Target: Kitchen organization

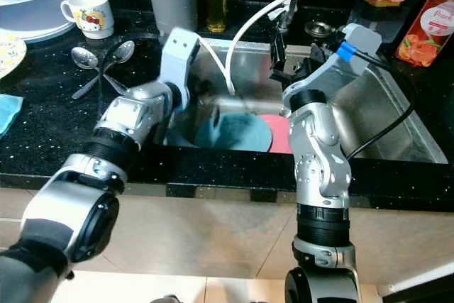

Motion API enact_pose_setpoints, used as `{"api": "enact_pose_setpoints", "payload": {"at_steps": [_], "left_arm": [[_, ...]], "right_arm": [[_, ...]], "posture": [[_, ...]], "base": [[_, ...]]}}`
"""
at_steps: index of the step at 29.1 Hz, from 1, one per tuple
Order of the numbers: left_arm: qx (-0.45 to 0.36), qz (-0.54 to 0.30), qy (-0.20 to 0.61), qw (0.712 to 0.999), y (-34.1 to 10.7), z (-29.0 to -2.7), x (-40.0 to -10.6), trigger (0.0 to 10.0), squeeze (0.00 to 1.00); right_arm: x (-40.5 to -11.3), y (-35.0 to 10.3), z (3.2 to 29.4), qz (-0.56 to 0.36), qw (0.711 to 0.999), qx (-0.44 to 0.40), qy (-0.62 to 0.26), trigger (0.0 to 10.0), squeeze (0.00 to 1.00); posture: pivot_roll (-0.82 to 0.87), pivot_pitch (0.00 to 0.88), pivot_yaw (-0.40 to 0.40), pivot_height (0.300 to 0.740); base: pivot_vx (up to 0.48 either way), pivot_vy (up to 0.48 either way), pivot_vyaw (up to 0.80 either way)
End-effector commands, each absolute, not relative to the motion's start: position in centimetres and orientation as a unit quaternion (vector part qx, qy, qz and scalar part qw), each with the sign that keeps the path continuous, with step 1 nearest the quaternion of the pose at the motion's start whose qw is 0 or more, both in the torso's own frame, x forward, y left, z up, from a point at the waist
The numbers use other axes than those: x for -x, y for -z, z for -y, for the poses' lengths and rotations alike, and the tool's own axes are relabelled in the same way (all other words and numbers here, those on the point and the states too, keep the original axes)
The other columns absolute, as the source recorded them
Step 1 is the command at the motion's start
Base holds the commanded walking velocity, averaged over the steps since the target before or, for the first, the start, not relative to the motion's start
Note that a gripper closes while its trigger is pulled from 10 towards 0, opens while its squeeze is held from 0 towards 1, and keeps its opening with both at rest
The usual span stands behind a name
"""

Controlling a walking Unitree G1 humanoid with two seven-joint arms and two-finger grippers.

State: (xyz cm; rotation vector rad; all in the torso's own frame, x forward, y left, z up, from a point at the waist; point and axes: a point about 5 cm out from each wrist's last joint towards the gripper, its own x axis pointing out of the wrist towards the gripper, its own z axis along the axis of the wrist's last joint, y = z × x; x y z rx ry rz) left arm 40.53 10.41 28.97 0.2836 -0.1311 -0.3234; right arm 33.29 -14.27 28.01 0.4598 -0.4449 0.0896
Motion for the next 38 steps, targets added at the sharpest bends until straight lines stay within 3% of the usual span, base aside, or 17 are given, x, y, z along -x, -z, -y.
{"api": "enact_pose_setpoints", "payload": {"at_steps": [1, 5, 7, 13, 26, 38], "left_arm": [[-0.156, 0.069, 0.164, 0.972, -28.8, -10.6, -40.1, 10.0, 0.0], [-0.143, 0.048, 0.067, 0.986, -29.3, -13.6, -40.3, 10.0, 0.0], [-0.127, 0.018, -0.019, 0.992, -29.2, -15.9, -40.6, 10.0, 0.0], [-0.059, -0.057, -0.158, 0.984, -26.8, -19.9, -40.6, 10.0, 0.0], [-0.019, -0.125, -0.189, 0.974, -24.4, -20.5, -40.2, 10.0, 0.0], [0.0, -0.134, -0.193, 0.972, -24.2, -20.9, -40.9, 10.0, 0.0]], "right_arm": [[-33.2, -28.1, 14.1, 0.219, 0.948, -0.227, -0.048, 10.0, 0.0], [-33.3, -28.1, 14.1, 0.219, 0.948, -0.227, -0.05, 10.0, 0.0], [-33.4, -28.1, 14.0, 0.218, 0.948, -0.227, -0.051, 10.0, 0.0], [-33.4, -28.3, 13.9, 0.221, 0.948, -0.224, -0.057, 10.0, 0.0], [-33.4, -28.4, 13.9, 0.222, 0.947, -0.225, -0.057, 10.0, 0.0], [-33.3, -28.3, 14.1, 0.221, 0.947, -0.226, -0.051, 10.0, 0.0]], "posture": [[0.26, 0.095, -0.034, 0.74], [0.25, 0.085, -0.035, 0.74], [0.26, 0.075, -0.04, 0.74], [0.25, 0.06, -0.042, 0.74], [0.25, 0.069, -0.041, 0.74], [0.24, 0.084, -0.037, 0.74]], "base": [[0.0, 0.0, 0.0], [0.0, 0.0, 0.0], [0.0, 0.0, 0.0], [0.0, 0.0, 0.0], [0.0, 0.0, 0.0], [0.0, 0.0, 0.0]]}}
